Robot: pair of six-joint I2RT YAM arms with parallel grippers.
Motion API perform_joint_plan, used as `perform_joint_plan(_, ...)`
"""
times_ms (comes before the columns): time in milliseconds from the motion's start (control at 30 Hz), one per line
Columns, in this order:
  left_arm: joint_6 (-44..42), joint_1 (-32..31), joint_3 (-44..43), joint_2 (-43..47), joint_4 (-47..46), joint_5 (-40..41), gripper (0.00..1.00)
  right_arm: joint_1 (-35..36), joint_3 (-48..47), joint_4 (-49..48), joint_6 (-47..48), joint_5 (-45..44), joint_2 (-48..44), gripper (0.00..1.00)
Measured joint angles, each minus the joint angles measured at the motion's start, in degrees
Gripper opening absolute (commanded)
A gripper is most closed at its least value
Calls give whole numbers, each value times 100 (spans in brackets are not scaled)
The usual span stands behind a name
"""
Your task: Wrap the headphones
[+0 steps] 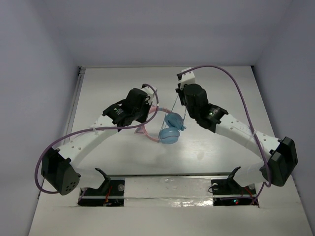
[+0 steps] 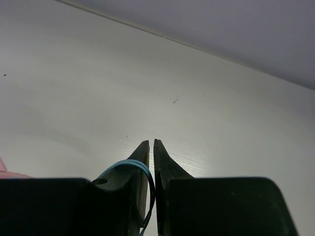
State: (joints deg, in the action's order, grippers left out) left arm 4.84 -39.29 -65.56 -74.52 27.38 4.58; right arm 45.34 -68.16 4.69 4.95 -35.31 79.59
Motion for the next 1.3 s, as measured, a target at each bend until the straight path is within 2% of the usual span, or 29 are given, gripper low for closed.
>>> perform_joint_plan(367,-175,0,-2,42,-9,-450,0,-442,105,-42,-348,444,544,20)
perform_joint_plan(400,-192,0,-4,50,-7,-444,0,-444,116,-35,-367,452,581,17)
perform_joint_plan(467,-205,0,-11,50,4,-289,0,-466,116,26,-387,435,616,0)
perform_joint_plan(567,-216,-4,-13,33,42,-22,0,-533,35,326,-560,380,586,0)
perform_joint_plan(633,-210,4,-11,0,24,28,0,-632,-55,570,-693,376,498,6)
perform_joint_plan(700,-195,-17,-11,-50,-31,177,0,-741,-310,935,-828,422,433,6)
perform_joint_plan(733,-181,-35,-13,-98,-57,258,0,-778,-466,1091,-898,511,400,2)
perform_joint_plan(933,-57,-232,-13,-476,-223,592,0,-857,-1290,1853,-1502,1971,-155,0)
perform_joint_plan(1033,-76,-273,28,-553,-245,479,0,-835,-1414,2061,-1650,2535,-553,0)
perform_joint_plan(1133,-94,-273,70,-498,-319,212,0,-828,-1469,2293,-1683,2439,-741,0)
perform_joint_plan(1300,-155,-278,79,-378,-345,83,0,-831,-1558,2599,-1696,2216,-540,0)
